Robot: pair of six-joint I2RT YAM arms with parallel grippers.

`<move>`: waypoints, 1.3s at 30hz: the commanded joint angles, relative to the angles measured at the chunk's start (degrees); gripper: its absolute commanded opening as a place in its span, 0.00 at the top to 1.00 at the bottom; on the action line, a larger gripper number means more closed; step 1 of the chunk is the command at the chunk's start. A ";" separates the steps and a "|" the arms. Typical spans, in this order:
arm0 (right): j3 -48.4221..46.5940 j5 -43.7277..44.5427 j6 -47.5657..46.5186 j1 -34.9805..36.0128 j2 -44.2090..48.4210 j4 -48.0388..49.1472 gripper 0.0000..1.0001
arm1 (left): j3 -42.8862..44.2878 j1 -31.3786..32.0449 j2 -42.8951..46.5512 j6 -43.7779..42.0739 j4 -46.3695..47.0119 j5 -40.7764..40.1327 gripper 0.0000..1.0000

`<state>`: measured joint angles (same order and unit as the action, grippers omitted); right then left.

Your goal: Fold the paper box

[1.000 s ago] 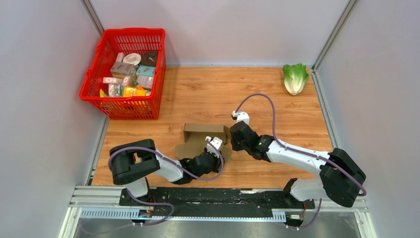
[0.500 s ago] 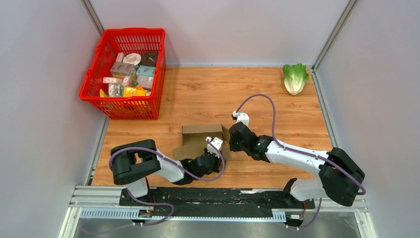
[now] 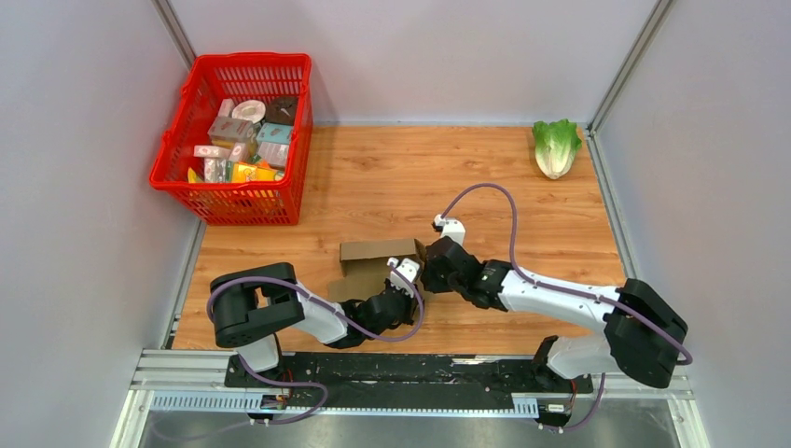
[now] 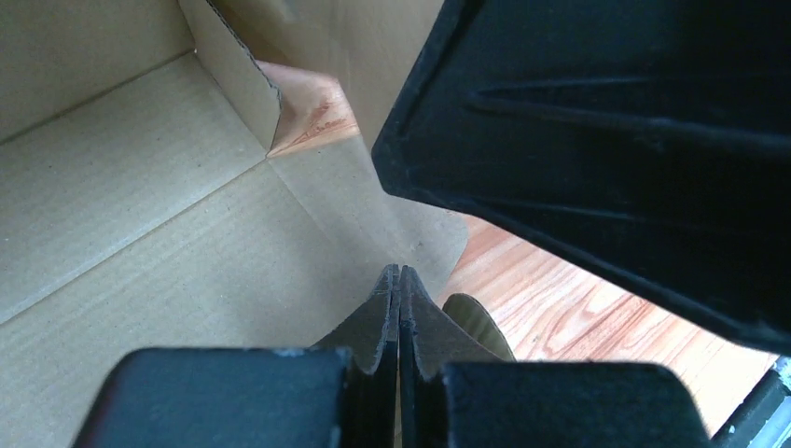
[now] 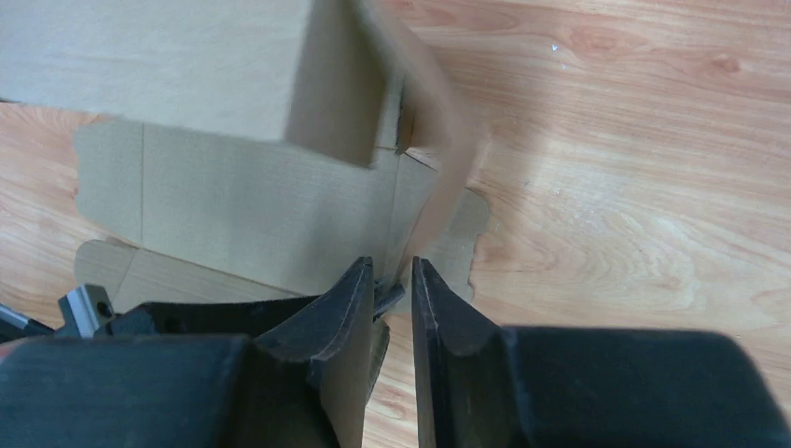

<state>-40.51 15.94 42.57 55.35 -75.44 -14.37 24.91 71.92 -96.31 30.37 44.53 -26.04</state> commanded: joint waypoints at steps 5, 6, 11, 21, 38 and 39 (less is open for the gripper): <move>-0.80 -3.82 -10.48 -1.47 12.91 -4.52 0.52 | -1.44 0.24 -1.16 0.83 0.64 -0.85 1.00; -0.80 -3.47 -10.75 -1.82 14.78 -6.70 0.48 | -1.44 0.15 -1.33 0.83 0.73 -0.76 1.00; -0.54 11.24 -9.09 -5.68 24.36 -13.22 0.36 | -1.53 0.24 -1.60 0.83 1.52 -0.68 1.00; 2.46 -6.17 -27.96 -25.29 7.08 4.23 0.34 | -3.28 0.15 -1.60 1.18 4.77 -0.85 1.00; 1.40 -36.94 -44.50 -24.33 -4.53 17.45 0.41 | -5.83 0.15 -3.36 0.39 12.51 -0.50 1.00; 1.31 -37.12 -45.37 -23.98 -5.15 17.53 0.41 | -5.75 0.15 -3.36 0.22 12.59 -0.50 1.00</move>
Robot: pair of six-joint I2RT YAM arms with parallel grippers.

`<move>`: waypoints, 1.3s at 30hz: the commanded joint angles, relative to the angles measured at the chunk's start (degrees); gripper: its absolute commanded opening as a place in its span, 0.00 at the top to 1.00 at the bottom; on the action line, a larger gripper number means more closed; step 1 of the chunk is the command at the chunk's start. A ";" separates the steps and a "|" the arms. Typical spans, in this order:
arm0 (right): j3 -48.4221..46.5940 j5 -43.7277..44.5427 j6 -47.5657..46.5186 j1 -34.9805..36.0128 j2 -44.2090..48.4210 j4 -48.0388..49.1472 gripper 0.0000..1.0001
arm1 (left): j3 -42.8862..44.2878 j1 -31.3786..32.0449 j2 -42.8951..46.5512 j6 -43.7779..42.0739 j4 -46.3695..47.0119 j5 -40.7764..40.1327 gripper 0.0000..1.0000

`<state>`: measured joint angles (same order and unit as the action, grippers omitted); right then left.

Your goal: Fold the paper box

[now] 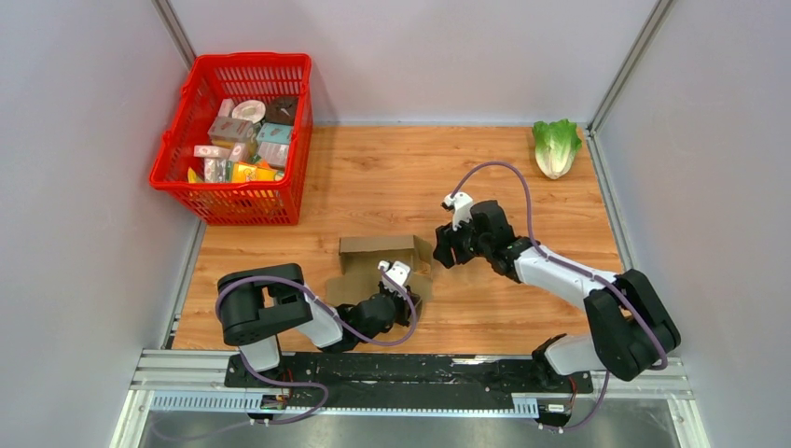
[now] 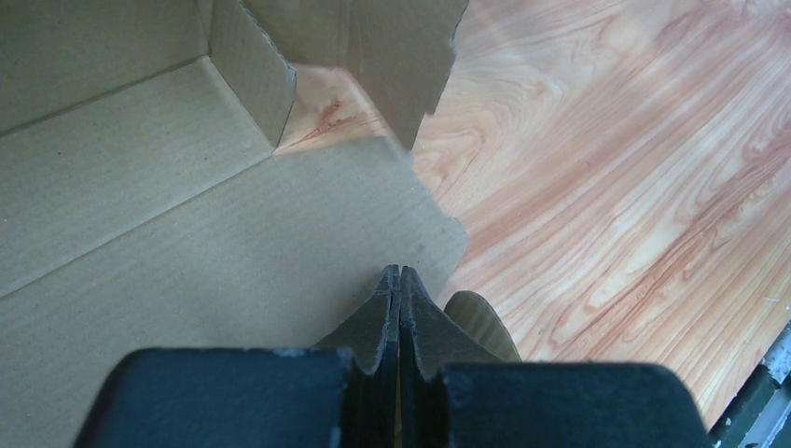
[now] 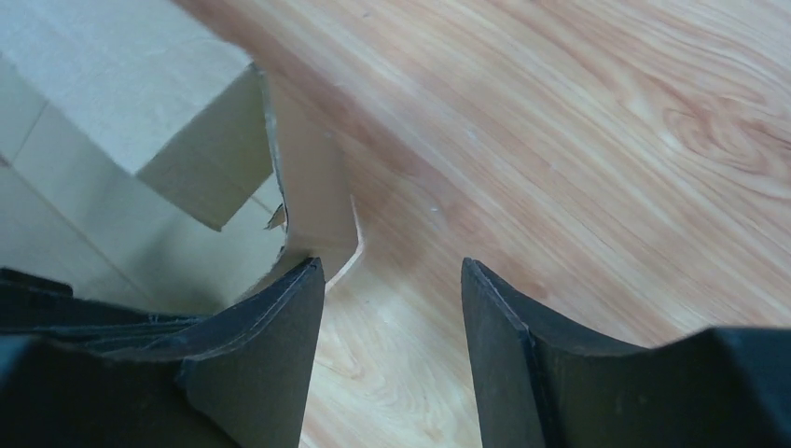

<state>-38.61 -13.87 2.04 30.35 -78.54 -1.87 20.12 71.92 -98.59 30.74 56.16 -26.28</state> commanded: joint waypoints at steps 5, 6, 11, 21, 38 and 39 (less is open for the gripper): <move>0.73 -7.58 -5.65 4.01 -0.83 7.05 0.42 | -1.05 0.15 -1.08 -0.16 0.97 -0.17 1.00; 0.99 -7.66 -5.65 4.19 -0.47 7.40 0.42 | -0.96 0.15 -1.08 -0.07 0.97 -0.17 1.00; 3.19 -6.79 -4.86 5.86 0.24 13.98 0.41 | -0.70 0.15 -1.43 -0.33 0.97 0.00 1.00; 3.36 -0.90 -2.66 11.22 -4.60 24.62 0.42 | -1.40 0.15 -0.82 -0.24 0.97 -0.35 1.00; 5.65 16.60 3.32 17.64 -10.14 34.65 0.63 | -5.79 0.15 7.07 -4.46 4.57 2.72 0.96; 5.56 16.59 3.32 17.55 -10.14 34.83 0.64 | -6.40 0.15 8.40 -4.64 4.57 2.90 0.89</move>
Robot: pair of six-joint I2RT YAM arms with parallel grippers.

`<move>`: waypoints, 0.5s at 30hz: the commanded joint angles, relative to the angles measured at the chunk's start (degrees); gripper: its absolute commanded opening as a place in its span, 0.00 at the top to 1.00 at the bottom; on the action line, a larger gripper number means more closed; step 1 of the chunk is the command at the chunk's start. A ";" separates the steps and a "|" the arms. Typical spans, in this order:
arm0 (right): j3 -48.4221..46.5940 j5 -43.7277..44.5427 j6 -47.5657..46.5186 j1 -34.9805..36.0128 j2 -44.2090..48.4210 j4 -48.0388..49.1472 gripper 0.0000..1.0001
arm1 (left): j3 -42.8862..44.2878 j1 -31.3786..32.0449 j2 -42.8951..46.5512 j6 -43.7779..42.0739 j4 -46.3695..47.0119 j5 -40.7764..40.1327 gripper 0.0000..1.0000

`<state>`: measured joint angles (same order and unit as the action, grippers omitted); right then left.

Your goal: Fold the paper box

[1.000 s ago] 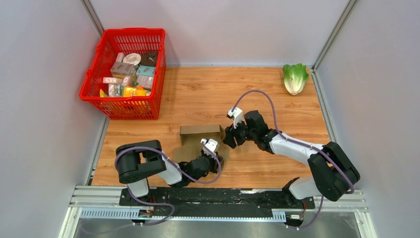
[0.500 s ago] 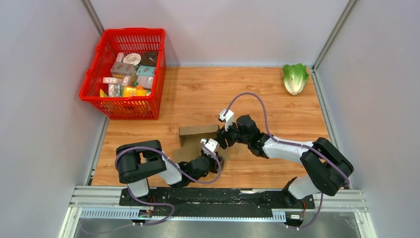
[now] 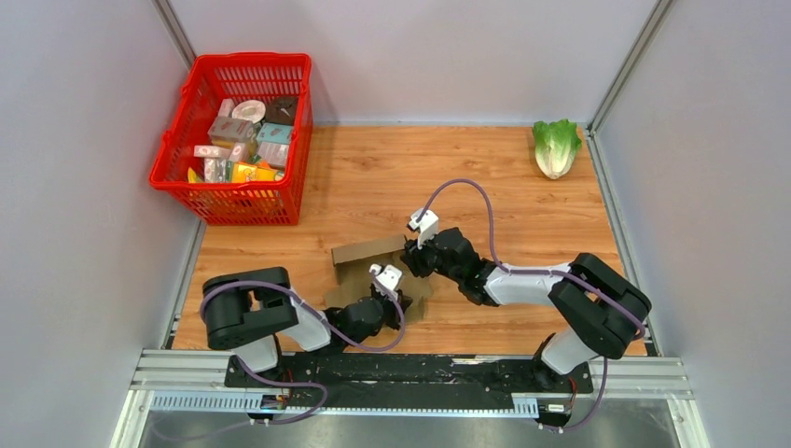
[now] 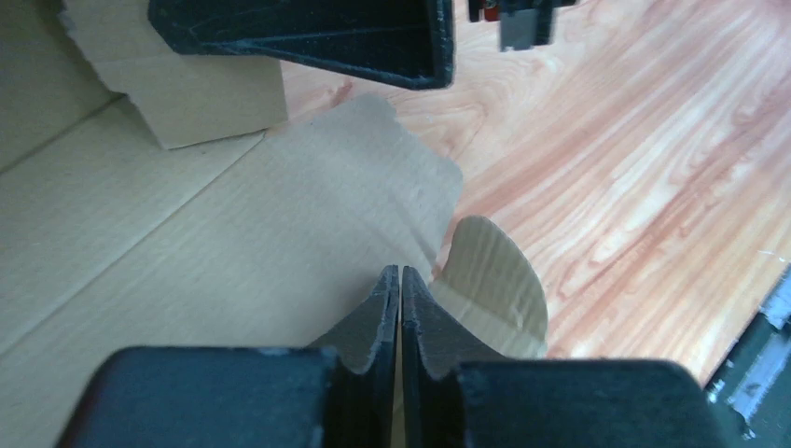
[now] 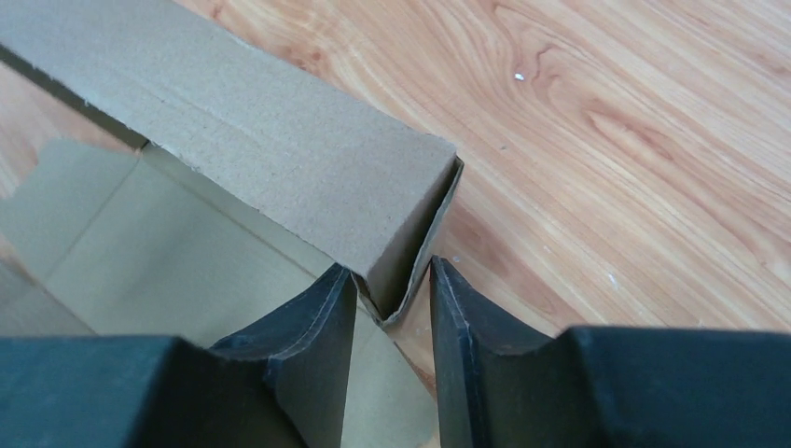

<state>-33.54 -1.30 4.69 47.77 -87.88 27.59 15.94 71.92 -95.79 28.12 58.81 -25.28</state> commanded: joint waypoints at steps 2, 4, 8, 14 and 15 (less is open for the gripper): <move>0.32 4.02 0.76 0.22 -1.16 5.54 0.65 | -4.07 0.15 10.32 -2.37 0.71 2.95 0.82; 0.23 4.03 0.76 0.39 -1.07 5.45 0.66 | -5.56 0.15 14.55 -2.11 -2.01 3.57 0.76; -0.65 4.38 0.23 0.66 -1.16 4.06 0.65 | -5.05 0.15 34.10 -0.96 -27.31 -1.69 0.73; -1.53 5.25 1.29 0.75 -1.60 3.26 0.66 | 3.39 -0.11 59.20 4.57 -72.36 -25.07 0.66; -1.70 5.34 1.72 0.75 -1.60 3.17 0.66 | 4.09 -0.20 61.14 5.01 -74.69 -27.35 0.65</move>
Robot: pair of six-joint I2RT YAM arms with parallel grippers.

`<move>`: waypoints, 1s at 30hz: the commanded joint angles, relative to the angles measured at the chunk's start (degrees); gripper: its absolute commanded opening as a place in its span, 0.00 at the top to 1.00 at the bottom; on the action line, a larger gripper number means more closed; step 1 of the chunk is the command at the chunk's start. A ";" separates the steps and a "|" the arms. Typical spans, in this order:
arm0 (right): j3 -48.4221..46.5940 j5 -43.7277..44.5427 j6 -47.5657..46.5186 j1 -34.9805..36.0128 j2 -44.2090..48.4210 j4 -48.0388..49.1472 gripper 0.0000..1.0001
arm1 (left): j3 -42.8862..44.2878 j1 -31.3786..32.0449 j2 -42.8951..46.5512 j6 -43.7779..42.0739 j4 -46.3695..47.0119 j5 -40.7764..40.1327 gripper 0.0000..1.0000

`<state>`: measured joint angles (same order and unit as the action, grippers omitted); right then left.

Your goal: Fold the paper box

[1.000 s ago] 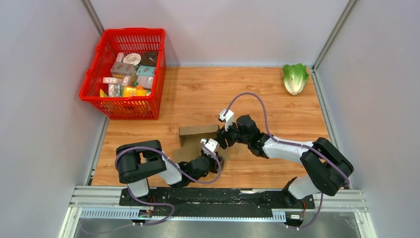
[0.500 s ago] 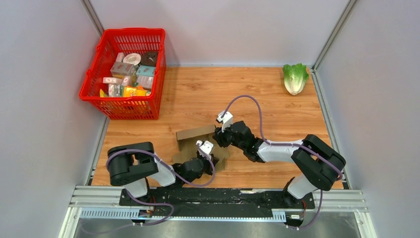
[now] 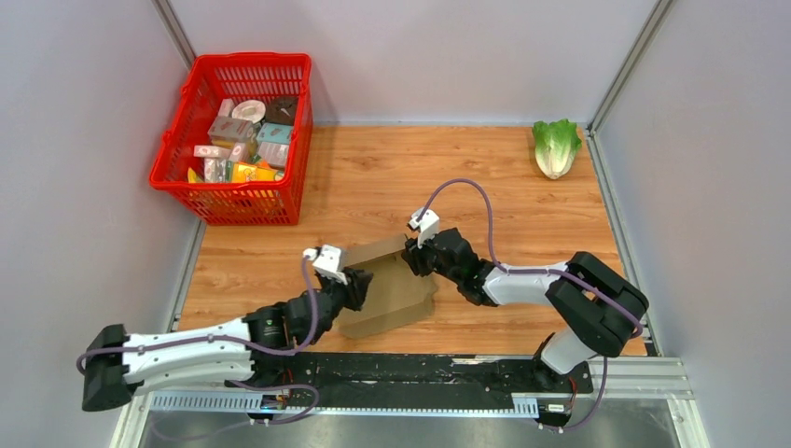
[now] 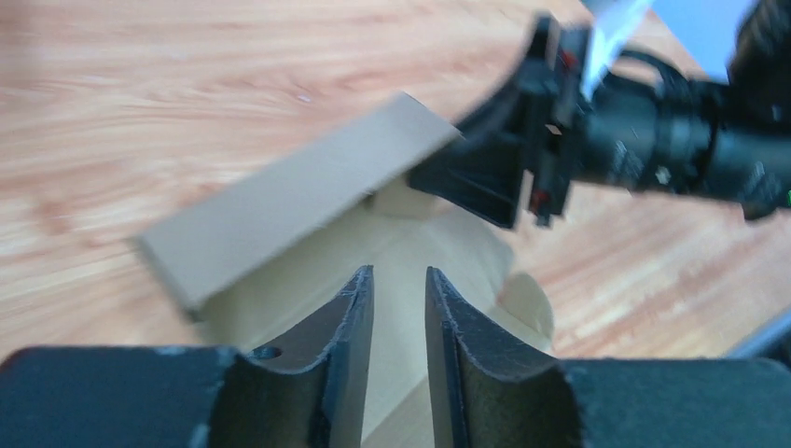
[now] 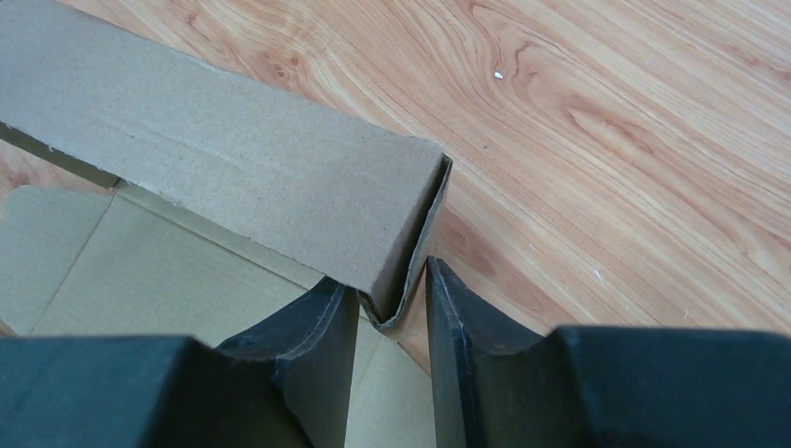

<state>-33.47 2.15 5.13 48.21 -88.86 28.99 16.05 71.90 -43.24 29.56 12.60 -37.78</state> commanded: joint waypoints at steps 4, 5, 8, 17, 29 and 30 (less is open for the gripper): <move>-2.47 3.03 2.25 0.40 -0.53 0.98 0.67 | 4.51 -0.44 13.36 9.69 -36.66 -18.72 0.56; -2.56 3.21 2.52 0.40 -0.53 0.98 0.67 | 4.69 -0.44 13.10 11.47 -39.81 -19.69 0.50; -3.17 4.08 3.48 0.66 -0.96 0.45 0.68 | 5.92 -0.97 9.94 15.87 -43.00 -22.95 0.45; -4.23 8.83 3.49 3.29 -2.63 0.19 0.69 | 8.03 -7.21 -5.00 8.50 -27.23 -20.76 0.43; -5.81 15.25 3.40 4.97 -5.01 -0.78 0.69 | 13.04 -8.62 -18.19 3.22 -21.48 -19.53 0.44; -5.81 15.60 3.31 4.97 -5.01 -0.78 0.69 | 12.60 -8.62 -17.84 3.57 -21.48 -17.52 0.44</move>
<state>-37.19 16.27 7.92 52.07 -92.71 27.29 26.52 63.22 -60.97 33.69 -12.93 -59.53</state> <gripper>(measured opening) 0.307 0.564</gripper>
